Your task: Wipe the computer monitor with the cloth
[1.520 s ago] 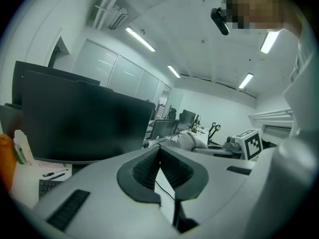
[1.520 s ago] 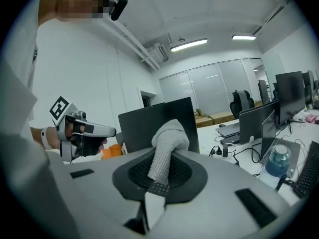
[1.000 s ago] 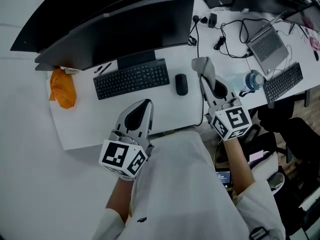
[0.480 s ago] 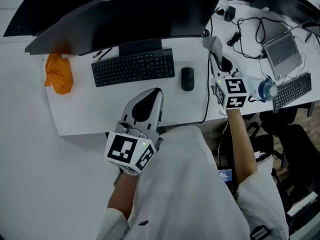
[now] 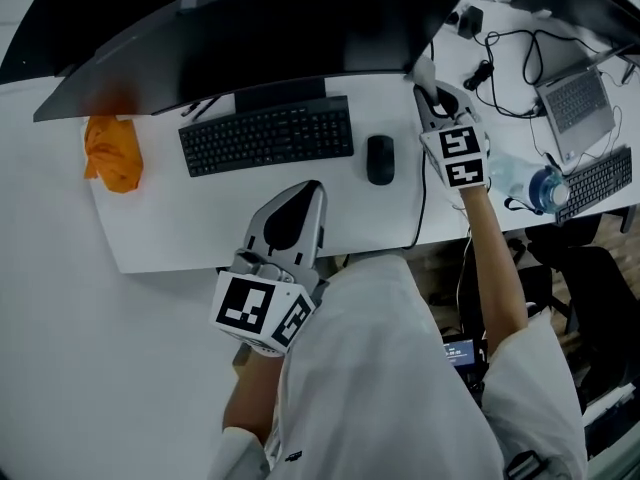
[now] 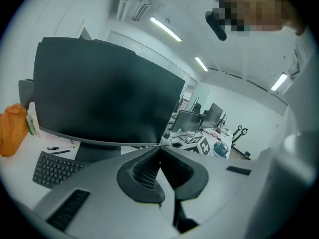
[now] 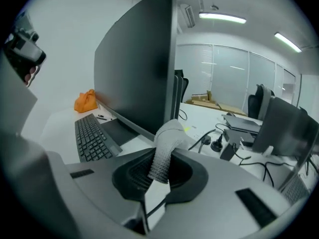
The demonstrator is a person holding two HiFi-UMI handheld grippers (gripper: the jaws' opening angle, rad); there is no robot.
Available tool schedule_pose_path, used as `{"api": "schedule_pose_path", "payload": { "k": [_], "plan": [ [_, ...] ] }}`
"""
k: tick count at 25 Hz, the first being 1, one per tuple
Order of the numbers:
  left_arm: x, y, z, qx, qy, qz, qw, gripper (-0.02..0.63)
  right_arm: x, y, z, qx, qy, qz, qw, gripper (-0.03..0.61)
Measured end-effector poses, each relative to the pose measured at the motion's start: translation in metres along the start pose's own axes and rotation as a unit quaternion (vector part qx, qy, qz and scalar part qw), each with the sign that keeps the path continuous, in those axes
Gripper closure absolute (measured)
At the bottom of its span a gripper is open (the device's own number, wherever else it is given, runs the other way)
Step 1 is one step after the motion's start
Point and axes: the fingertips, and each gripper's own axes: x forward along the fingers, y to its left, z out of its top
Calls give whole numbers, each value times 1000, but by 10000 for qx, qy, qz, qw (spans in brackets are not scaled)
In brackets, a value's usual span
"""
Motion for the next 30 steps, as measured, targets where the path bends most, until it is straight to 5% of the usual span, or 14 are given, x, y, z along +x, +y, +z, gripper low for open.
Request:
{"api": "schedule_pose_path", "payload": {
  "k": [4,10,14,30],
  "plan": [
    [-2,-2,0,33,22,7,10000,594,2,13,17,-414,-137,147,9989,548],
    [-10,-2,4,44,-67,37,10000,594,7,-8,15,-216,153,-54,9996,548],
    [-15,-3,2,38,-88,12,10000,594,8,-5,31,-945,74,121,9954,548],
    [-23,-14,28,168,-457,-317,9983,594,-63,-11,135,-1249,-963,29,9875,546]
  ]
}}
